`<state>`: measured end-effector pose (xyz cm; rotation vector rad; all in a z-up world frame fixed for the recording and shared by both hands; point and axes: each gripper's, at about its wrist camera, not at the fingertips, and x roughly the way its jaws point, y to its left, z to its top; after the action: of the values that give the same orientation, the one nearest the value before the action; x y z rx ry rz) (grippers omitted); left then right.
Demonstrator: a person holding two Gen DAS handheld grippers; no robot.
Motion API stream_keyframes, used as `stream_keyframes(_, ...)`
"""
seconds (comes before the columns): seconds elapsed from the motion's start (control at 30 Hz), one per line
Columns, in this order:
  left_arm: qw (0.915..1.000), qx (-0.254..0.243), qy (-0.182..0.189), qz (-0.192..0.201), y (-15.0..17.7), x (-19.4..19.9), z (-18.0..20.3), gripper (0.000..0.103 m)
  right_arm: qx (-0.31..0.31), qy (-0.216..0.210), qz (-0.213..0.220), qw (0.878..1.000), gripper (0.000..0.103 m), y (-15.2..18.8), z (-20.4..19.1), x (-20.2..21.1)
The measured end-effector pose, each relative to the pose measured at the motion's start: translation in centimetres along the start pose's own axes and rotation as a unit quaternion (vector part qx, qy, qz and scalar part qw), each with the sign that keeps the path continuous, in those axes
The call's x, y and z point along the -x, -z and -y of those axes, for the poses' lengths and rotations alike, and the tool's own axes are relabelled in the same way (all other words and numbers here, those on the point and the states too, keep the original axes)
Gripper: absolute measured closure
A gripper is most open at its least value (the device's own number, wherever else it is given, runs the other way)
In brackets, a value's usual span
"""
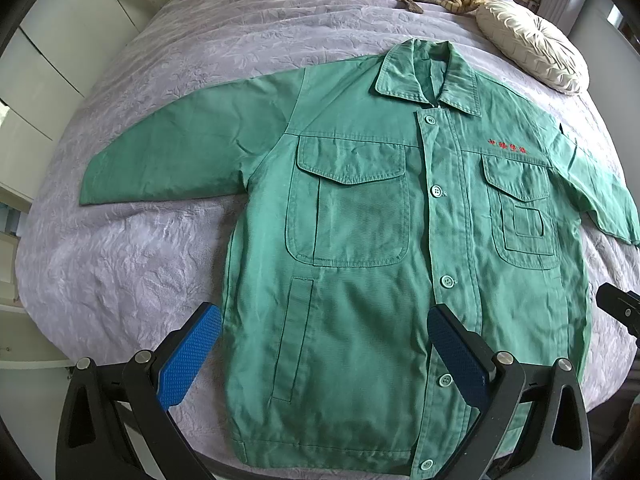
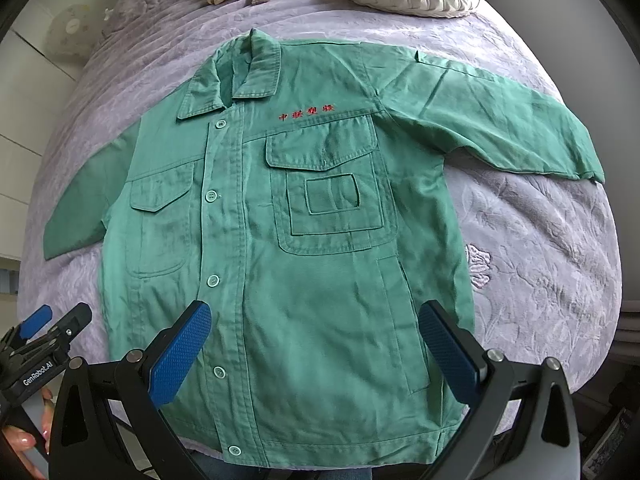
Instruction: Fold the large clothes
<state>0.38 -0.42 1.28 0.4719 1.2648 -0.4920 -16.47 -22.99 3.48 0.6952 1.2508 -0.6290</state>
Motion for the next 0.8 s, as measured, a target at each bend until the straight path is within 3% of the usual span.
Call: stream_keyframes(0.8,1.0,-0.001,0.0,-0.003,0.33,0.1,-0.13,0.0,0.008,0.0,-0.001,1.0,0.0,-0.19,-0.55,-0.11)
